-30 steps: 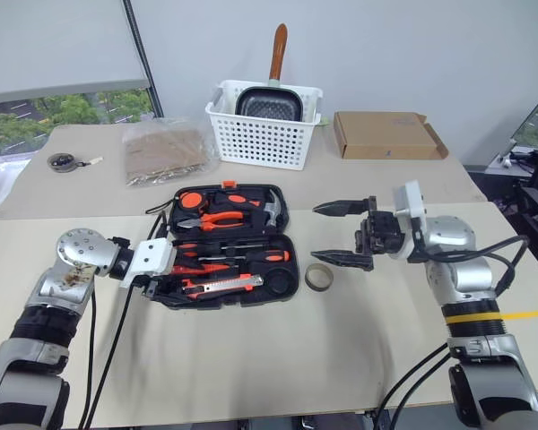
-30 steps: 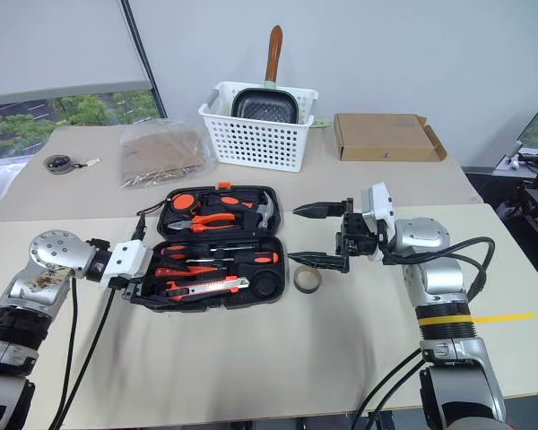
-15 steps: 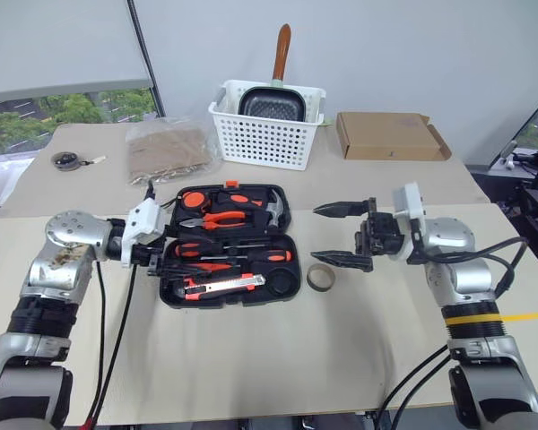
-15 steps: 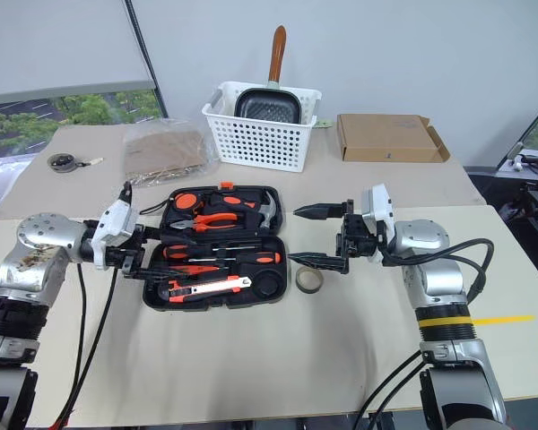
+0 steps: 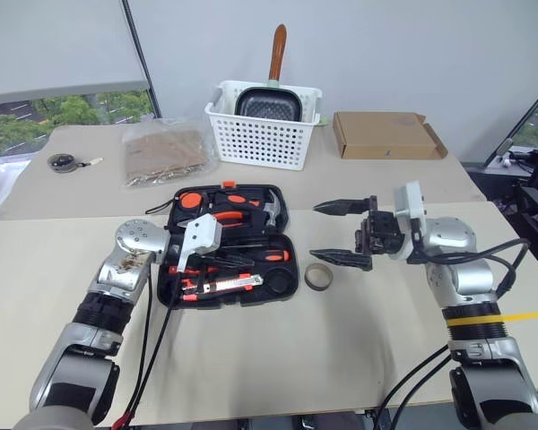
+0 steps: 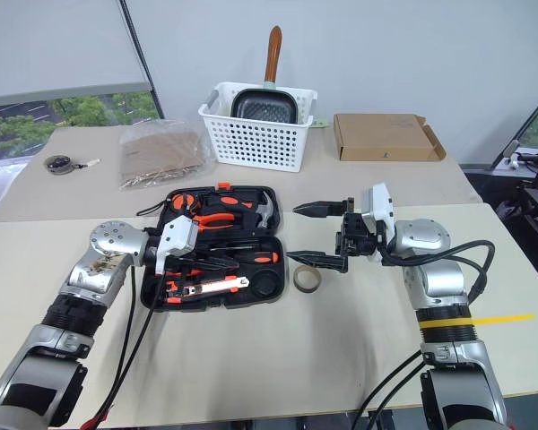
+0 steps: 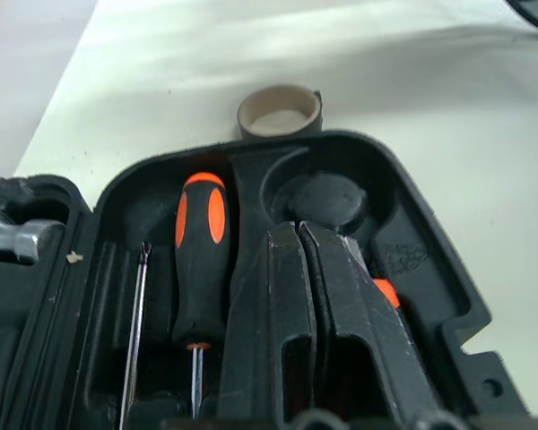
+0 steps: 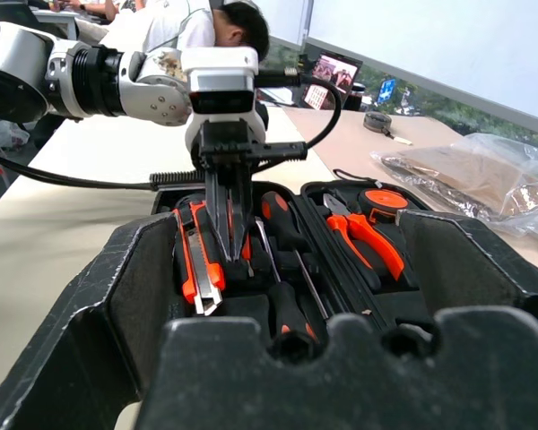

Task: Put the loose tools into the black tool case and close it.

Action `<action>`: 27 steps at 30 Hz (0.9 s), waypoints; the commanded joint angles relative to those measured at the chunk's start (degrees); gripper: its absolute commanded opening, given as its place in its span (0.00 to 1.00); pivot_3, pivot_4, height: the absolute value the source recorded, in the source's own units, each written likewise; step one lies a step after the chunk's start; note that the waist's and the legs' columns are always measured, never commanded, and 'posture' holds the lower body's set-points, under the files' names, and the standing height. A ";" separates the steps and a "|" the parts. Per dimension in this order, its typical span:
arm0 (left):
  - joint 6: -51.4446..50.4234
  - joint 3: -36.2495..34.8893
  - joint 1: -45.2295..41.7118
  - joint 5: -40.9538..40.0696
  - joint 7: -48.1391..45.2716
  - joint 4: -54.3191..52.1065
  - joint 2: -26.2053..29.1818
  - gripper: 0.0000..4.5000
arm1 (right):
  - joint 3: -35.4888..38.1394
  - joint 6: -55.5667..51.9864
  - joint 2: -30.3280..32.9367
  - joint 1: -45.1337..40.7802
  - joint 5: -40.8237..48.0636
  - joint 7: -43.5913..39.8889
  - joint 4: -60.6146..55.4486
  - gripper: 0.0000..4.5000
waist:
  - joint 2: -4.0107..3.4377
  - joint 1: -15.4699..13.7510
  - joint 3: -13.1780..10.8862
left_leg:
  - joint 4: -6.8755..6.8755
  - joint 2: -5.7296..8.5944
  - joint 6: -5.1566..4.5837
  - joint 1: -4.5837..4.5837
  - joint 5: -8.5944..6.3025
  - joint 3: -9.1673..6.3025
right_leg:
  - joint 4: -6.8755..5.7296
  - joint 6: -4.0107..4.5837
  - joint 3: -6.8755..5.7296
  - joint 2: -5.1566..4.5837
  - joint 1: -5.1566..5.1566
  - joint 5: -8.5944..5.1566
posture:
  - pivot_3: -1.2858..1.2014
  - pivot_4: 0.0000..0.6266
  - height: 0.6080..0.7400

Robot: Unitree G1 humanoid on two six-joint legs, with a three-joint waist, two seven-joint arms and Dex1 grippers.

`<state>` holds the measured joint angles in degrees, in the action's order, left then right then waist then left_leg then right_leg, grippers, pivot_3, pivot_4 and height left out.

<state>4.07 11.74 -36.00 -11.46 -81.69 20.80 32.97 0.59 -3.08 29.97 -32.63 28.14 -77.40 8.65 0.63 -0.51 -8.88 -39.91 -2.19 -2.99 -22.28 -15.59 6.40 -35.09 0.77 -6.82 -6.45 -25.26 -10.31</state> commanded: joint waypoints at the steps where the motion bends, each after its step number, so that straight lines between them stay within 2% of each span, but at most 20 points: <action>1: 2.79 1.04 -1.63 1.54 -0.67 1.59 -0.36 0.03 | 1.42 0.22 0.69 -0.11 0.77 0.52 -2.06 1.00 | 0.00 -0.03 0.00 | 0.00 0.00 -0.01 -0.01 0.00 0.00 | 0.01 0.00 0.00 0.00 0.00 0.00 | 0.52 0.24 0.70; 10: 7.37 2.71 -2.44 4.61 -3.59 6.27 0.42 0.03 | 1.37 0.58 0.49 0.91 0.78 1.11 -2.70 1.00 | 0.00 -0.10 0.00 | -0.01 0.00 -0.03 0.00 -0.02 -0.01 | 0.01 0.00 0.00 -0.01 0.01 0.01 | 0.52 0.24 0.70; 21: 8.68 1.41 -0.11 4.50 -3.99 6.02 2.92 0.03 | 1.06 0.93 0.33 0.76 0.70 0.88 -2.18 1.00 | 0.00 0.16 0.00 | -0.02 -0.04 -0.02 0.06 0.00 -0.01 | -0.05 0.00 0.00 0.00 0.03 0.00 | 0.52 0.24 0.70; 23: 9.45 0.27 -0.47 3.87 -2.00 6.38 1.89 0.03 | 0.98 0.94 0.26 0.66 0.69 0.81 -2.11 1.00 | 0.00 0.14 0.00 | -0.03 -0.04 -0.02 0.06 0.00 -0.01 | -0.05 0.00 0.00 0.00 0.03 0.00 | 0.52 0.24 0.70; 27: 5.14 -3.23 -0.77 -2.29 -1.52 4.16 -0.48 0.03 | 0.92 0.73 0.27 0.53 0.81 0.68 -2.21 1.00 | 0.00 0.00 0.00 | -0.09 -0.04 -0.03 0.03 0.00 -0.04 | -0.08 -0.01 0.00 0.00 0.03 0.01 | 0.52 0.24 0.70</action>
<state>11.16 11.12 -36.70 -9.97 -83.56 26.99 32.77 0.60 -3.07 29.97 -31.16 28.14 -76.52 8.32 0.63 -0.51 -8.88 -40.00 -2.23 -3.02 -22.26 -15.59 6.36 -35.17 0.76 -6.83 -6.46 -25.23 -10.30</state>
